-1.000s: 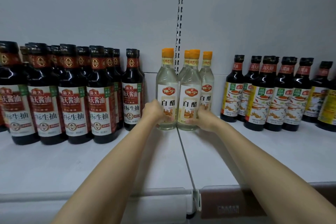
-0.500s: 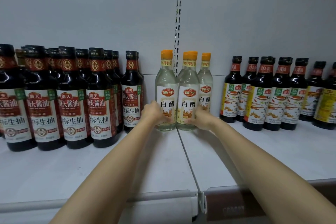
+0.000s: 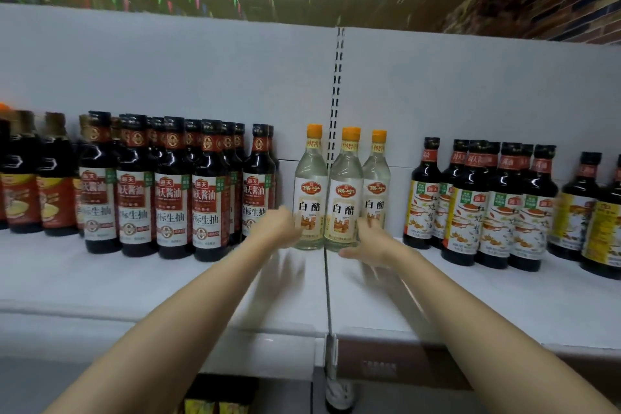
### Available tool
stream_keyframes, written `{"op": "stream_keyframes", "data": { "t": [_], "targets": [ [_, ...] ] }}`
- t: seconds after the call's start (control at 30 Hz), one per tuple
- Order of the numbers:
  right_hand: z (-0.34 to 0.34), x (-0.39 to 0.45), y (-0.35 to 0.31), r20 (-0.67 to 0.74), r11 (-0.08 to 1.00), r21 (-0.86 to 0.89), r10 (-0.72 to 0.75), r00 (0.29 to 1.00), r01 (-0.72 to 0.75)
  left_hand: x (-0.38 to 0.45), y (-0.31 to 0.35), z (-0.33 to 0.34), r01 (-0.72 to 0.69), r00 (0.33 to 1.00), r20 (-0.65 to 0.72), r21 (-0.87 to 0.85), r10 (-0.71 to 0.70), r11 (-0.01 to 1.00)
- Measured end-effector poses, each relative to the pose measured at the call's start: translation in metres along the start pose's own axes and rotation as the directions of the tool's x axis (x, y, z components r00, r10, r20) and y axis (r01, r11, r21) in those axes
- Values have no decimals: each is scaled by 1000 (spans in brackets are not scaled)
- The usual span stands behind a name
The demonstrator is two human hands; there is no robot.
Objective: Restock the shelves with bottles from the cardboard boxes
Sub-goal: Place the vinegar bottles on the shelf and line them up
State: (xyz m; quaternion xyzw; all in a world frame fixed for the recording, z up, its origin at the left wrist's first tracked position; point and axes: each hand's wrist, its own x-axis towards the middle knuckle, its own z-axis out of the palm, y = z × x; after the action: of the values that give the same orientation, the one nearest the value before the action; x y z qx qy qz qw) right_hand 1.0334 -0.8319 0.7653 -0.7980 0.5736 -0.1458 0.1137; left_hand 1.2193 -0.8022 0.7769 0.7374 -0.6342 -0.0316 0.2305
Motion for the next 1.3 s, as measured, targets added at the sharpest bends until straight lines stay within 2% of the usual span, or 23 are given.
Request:
{"op": "stream_keyframes", "data": {
  "t": [0.1, 0.3, 0.5, 0.67, 0.83, 1.13, 1.3],
  "targets": [
    [0, -24, -11, -13, 998, 25, -65, 998, 66, -26, -14, -9, 42, 994, -99, 62, -36, 997],
    [17, -72, -72, 65, 954, 164, -266, 962, 252, -113, -49, -32, 264, 960, -130, 125, -248, 956],
    [66, -123, -164, 93, 855, 187, -505, 858, 483, -197, -103, -70, 457, 883, -228, 212, -411, 864],
    [102, -158, -241, 142, 757, 176, -652, 745, 629, -258, -174, -109, 599, 788, -324, 209, -523, 773],
    [131, -186, -343, 154, 643, 161, -766, 624, 749, -315, -246, -159, 720, 683, -359, 186, -636, 668],
    [205, -251, -552, 199, 460, 257, -886, 420, 850, -423, -405, -252, 885, 450, -446, 107, -774, 453],
    [254, -274, -627, 231, 410, 279, -906, 354, 868, -462, -482, -269, 921, 371, -439, 61, -818, 385]
  ]
}}
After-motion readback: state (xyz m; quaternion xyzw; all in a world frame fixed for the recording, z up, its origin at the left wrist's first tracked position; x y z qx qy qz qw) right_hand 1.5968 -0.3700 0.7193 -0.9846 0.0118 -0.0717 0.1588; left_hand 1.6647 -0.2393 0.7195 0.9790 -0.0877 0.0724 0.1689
